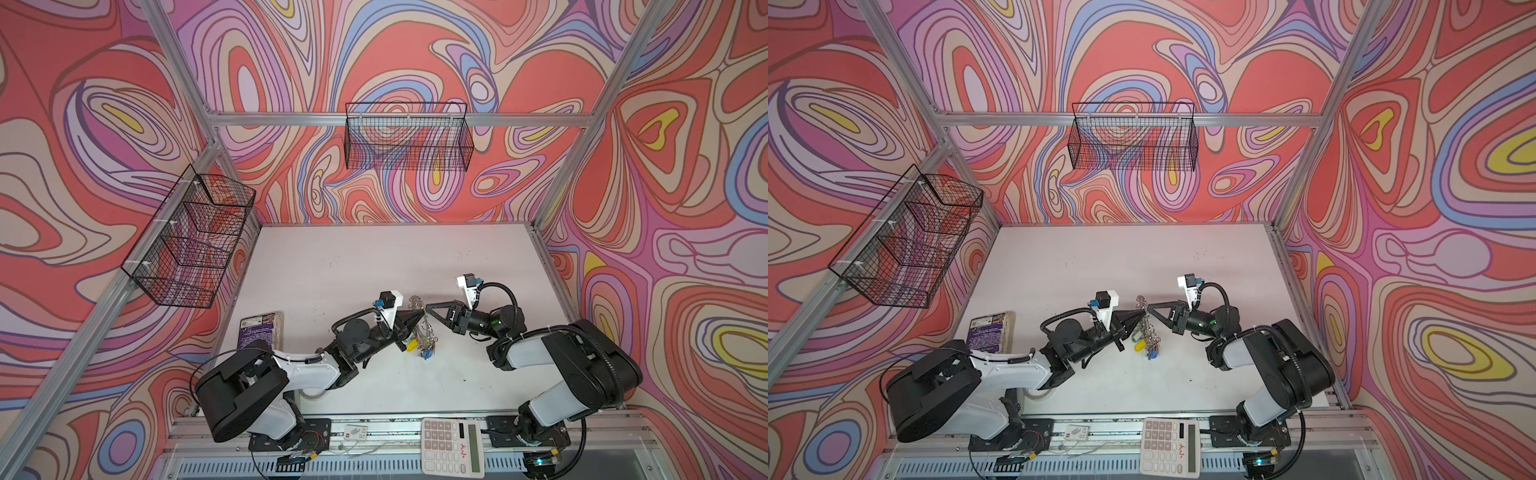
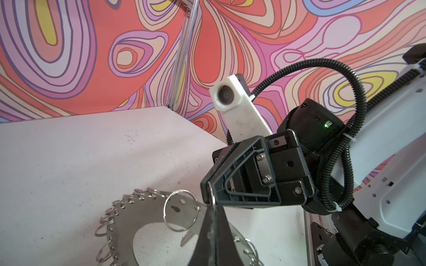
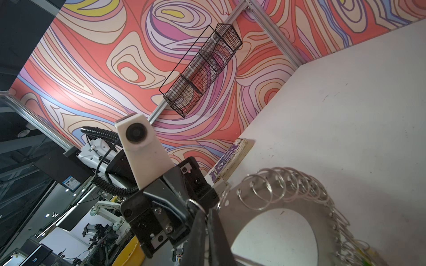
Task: Attach keys to a key ring
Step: Insert the key into the keyring.
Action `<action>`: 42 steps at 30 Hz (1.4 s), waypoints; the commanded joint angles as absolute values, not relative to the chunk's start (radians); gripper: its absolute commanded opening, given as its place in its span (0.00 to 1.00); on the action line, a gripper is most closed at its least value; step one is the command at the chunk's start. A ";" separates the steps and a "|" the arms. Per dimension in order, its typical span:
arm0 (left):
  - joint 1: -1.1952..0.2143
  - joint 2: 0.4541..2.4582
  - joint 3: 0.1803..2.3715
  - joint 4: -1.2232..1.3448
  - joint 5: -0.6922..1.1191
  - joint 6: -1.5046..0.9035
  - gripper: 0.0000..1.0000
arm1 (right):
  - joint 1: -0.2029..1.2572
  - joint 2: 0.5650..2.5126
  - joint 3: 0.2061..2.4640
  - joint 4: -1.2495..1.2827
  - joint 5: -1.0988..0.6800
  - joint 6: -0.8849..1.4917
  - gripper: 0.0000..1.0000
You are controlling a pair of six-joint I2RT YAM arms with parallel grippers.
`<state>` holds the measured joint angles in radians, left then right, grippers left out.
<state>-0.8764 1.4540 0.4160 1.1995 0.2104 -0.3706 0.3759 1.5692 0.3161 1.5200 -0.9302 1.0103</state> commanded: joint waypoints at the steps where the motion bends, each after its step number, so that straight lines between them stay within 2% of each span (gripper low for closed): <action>1: -0.855 1.477 0.442 1.301 0.222 -0.394 0.00 | 0.393 1.532 0.301 1.584 -0.976 1.012 0.00; 6: -0.850 1.493 0.429 1.292 0.242 -0.402 0.00 | 0.397 1.461 0.298 1.464 -0.954 0.942 0.00; 12: -0.846 1.474 0.420 1.188 0.253 -0.384 0.00 | 0.401 1.295 0.296 1.119 -0.881 0.738 0.00; 21: -0.839 1.484 0.441 1.076 0.299 -0.354 0.00 | 0.444 1.159 0.299 0.846 -0.793 0.586 0.00; 34: -0.829 1.447 0.493 0.906 0.349 -0.303 0.04 | 0.453 1.126 0.308 0.754 -0.770 0.521 0.00; 42: -0.823 1.441 0.554 0.825 0.385 -0.278 0.11 | 0.459 1.117 0.317 0.721 -0.761 0.494 0.00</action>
